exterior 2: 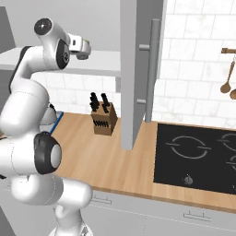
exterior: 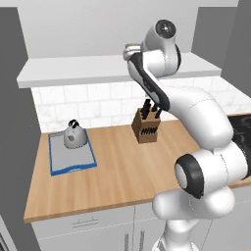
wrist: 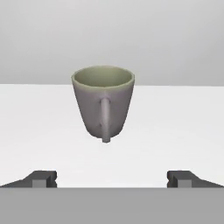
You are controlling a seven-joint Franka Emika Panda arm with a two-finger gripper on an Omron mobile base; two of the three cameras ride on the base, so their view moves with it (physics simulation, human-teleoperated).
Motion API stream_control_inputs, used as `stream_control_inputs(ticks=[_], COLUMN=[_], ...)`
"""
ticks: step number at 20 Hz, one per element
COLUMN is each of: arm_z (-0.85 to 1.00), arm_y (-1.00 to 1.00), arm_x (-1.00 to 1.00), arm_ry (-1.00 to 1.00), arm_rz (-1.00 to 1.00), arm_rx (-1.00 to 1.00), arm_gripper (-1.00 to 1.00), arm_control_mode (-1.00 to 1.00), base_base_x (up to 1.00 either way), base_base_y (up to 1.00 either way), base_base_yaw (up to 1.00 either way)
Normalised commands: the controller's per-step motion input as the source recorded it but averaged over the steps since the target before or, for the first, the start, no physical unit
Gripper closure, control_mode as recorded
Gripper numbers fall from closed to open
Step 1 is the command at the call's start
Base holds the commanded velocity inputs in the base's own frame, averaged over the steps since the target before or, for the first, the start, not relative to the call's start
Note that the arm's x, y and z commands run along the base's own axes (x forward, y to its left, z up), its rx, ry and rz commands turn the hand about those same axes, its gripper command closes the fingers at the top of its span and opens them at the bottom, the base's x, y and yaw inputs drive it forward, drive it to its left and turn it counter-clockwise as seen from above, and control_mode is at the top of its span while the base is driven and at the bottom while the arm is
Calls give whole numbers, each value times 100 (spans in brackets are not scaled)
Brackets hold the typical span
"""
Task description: Pick the kettle from the counter and place it on the tray. Then pick the mug from the cabinet and place it on the tray. Then close the cabinet doors.
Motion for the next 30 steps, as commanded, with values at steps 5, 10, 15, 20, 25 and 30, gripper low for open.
stream_control_inputs(ticks=[5, 10, 15, 20, 25, 30], arm_z=[0, 0, -2, -2, -6, -9], arm_y=[0, 0, 0, 0, 0, 0], arm_x=[24, 23, 18, 5, 10, 15], arm_ry=[0, 0, 0, 0, 0, 0], arm_rz=[0, 0, 0, 0, 0, 0], arm_rx=[0, 0, 0, 0, 0, 0], arm_gripper=[-100, -100, -100, -100, -100, -100], arm_control_mode=[-100, -100, -100, -100, -100, -100], base_base_x=[0, 0, 0, 0, 0, 0], base_base_y=[0, 0, 0, 0, 0, 0], base_base_yaw=[0, 0, 0, 0, 0, 0])
